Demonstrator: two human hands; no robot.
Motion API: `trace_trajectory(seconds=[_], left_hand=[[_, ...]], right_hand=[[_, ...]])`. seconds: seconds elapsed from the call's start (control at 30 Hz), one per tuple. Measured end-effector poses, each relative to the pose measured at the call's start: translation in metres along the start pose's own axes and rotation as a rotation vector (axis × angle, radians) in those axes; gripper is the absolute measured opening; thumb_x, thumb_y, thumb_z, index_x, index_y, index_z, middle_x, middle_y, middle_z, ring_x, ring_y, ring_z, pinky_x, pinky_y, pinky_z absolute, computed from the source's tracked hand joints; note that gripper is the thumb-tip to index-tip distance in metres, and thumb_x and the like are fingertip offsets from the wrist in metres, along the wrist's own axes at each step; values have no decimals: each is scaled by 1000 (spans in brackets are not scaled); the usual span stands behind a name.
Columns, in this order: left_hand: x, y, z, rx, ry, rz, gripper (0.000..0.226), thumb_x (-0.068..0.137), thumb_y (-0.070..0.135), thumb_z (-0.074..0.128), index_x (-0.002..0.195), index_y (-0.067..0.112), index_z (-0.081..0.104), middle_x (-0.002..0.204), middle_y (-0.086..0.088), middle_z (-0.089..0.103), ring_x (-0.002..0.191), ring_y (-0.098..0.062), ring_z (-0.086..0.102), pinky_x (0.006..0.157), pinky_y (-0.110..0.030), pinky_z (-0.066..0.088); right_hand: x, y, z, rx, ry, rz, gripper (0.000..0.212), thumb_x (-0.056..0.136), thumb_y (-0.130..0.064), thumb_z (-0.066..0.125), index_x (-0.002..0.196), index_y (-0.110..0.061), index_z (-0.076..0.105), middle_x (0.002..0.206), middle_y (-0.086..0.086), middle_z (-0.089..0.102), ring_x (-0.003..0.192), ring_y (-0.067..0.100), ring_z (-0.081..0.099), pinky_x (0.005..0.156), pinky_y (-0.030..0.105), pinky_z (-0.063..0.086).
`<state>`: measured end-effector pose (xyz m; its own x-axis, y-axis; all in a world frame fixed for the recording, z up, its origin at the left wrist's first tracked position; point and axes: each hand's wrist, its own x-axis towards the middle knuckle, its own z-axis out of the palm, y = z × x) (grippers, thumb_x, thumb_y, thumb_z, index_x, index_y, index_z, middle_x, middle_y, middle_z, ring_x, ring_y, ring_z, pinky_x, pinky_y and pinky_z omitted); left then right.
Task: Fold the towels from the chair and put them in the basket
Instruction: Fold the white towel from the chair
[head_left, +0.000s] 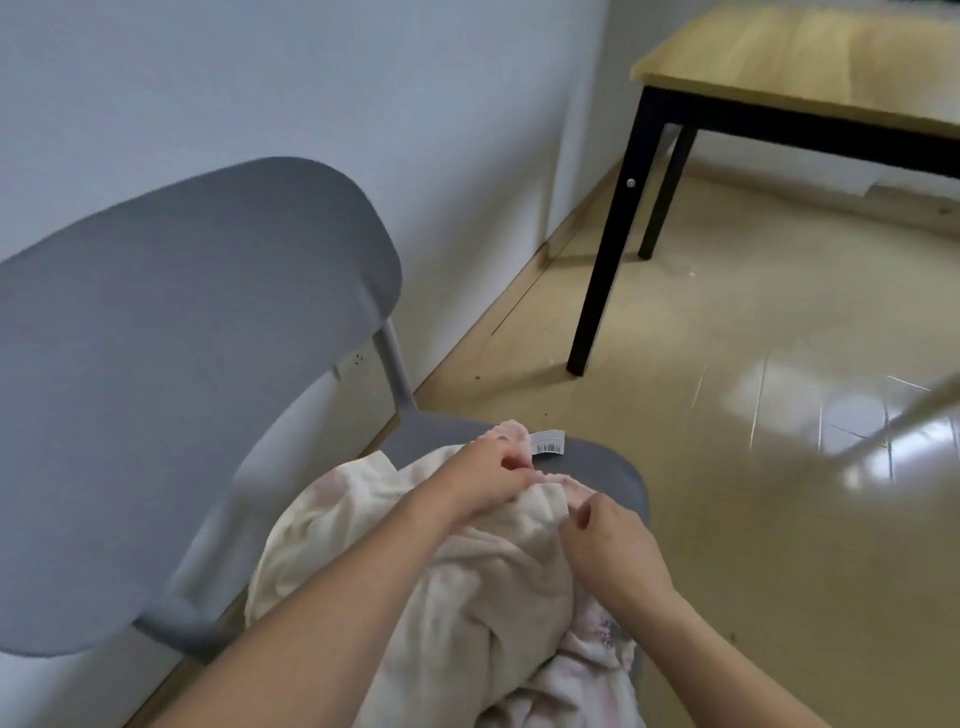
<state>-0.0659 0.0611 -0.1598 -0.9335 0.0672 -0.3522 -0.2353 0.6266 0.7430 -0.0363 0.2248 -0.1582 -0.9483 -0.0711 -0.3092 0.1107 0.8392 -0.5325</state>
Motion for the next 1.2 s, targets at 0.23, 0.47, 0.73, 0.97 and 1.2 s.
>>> trace_trajectory(seconds=[0.23, 0.47, 0.73, 0.97, 1.2], left_hand=[[-15, -13, 16, 43, 134, 163, 14, 84, 24, 64, 73, 25, 56, 73, 9, 57, 71, -12, 53, 64, -24, 40], [-116, 60, -50, -18, 371, 392, 18, 95, 25, 55, 78, 19, 52, 66, 8, 47, 62, -11, 42, 60, -25, 38], [-227, 168, -137, -374, 778, 557, 14, 97, 23, 51, 90, 11, 53, 72, 3, 47, 65, -13, 42, 58, -24, 37], [-338, 244, -210, -139, 792, 594, 13, 95, 29, 50, 102, 19, 55, 90, 7, 57, 76, -11, 52, 65, -27, 42], [-429, 280, -263, -160, 41, 494, 20, 78, 11, 54, 59, 12, 46, 64, -2, 44, 55, -15, 45, 54, -24, 38]], right_hand=[[-17, 27, 45, 109, 198, -206, 36, 85, -36, 43, 117, -37, 59, 130, -32, 39, 115, -11, 38, 89, 24, 43], [-81, -19, 0, 361, 121, -269, 28, 79, -38, 53, 59, -19, 55, 69, -4, 58, 70, 13, 52, 65, 36, 45], [-150, -100, -120, 306, 86, -421, 15, 92, -28, 53, 100, -17, 60, 94, 1, 65, 84, 15, 62, 77, 32, 55], [-203, -167, -235, 336, 290, -458, 36, 99, -38, 43, 86, -9, 61, 82, 7, 59, 80, 23, 57, 72, 33, 47], [-282, -226, -339, 116, 627, -764, 49, 79, -59, 64, 66, -15, 46, 63, -1, 45, 60, 18, 43, 55, 30, 34]])
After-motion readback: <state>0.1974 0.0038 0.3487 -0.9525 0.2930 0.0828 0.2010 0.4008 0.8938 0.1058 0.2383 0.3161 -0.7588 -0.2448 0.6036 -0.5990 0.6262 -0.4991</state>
